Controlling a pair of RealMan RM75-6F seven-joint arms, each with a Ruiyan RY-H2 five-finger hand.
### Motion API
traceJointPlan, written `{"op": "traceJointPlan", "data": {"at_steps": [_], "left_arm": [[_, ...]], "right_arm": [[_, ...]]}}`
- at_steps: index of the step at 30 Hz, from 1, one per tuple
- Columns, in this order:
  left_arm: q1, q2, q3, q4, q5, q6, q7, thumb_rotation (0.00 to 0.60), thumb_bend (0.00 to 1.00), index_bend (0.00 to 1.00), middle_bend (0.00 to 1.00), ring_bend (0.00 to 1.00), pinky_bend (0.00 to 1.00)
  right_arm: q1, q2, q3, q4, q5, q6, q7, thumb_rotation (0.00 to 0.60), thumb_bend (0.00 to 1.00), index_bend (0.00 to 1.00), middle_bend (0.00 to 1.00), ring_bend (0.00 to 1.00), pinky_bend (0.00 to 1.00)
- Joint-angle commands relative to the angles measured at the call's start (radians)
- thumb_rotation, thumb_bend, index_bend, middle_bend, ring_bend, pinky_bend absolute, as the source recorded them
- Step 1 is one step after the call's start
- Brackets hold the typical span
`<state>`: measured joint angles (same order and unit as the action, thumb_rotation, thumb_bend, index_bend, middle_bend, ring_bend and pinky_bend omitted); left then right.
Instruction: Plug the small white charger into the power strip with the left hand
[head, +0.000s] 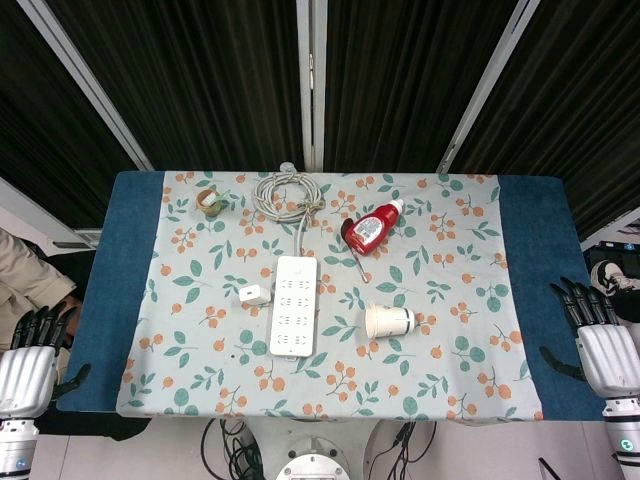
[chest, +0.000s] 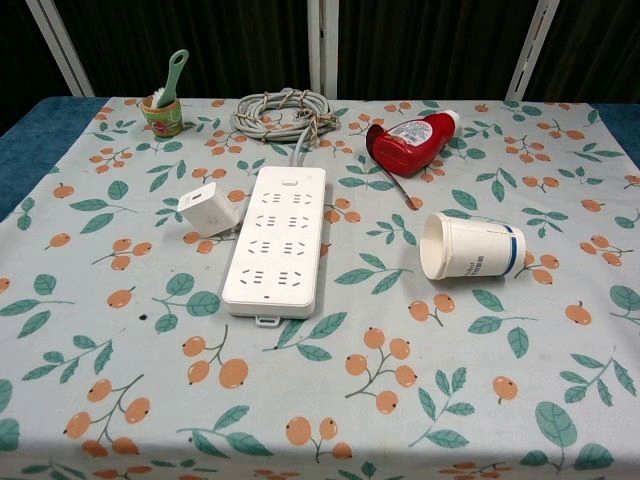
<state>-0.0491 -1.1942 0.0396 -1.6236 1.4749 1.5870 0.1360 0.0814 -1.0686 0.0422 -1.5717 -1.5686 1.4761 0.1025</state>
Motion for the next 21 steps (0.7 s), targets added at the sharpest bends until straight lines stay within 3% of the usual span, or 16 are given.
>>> {"op": "traceJointPlan", "data": {"at_steps": [1,7,11,17,21], "left_arm": [[0.002,0.0,-0.005,-0.006,-0.001,-0.004,0.003,0.6,0.21,0.1,0.03,0.0,0.0],[-0.014,-0.008,-0.032,-0.025,0.0,-0.023,0.001,0.6,0.21,0.1,0.04,0.0,0.0],[-0.066,-0.02,-0.061,-0.05,0.009,-0.086,-0.004,0.6,0.21,0.12,0.11,0.0,0.0],[-0.224,-0.091,-0.133,-0.06,0.023,-0.262,-0.044,0.6,0.2,0.18,0.18,0.0,0.0],[-0.345,-0.161,-0.177,-0.024,-0.028,-0.434,-0.07,0.6,0.2,0.19,0.19,0.0,0.0]], "right_arm": [[0.004,0.001,0.001,-0.002,0.001,-0.006,0.001,0.6,0.15,0.0,0.0,0.0,0.0],[-0.001,0.001,0.001,0.003,0.002,0.007,0.011,0.6,0.15,0.0,0.0,0.0,0.0],[-0.002,0.002,0.003,0.007,-0.003,0.017,0.017,0.6,0.15,0.0,0.0,0.0,0.0],[0.014,0.005,0.013,0.002,-0.007,0.012,0.015,0.6,0.15,0.0,0.0,0.0,0.0],[0.026,0.015,0.017,-0.011,-0.009,0.0,0.006,0.6,0.15,0.0,0.0,0.0,0.0]]}}
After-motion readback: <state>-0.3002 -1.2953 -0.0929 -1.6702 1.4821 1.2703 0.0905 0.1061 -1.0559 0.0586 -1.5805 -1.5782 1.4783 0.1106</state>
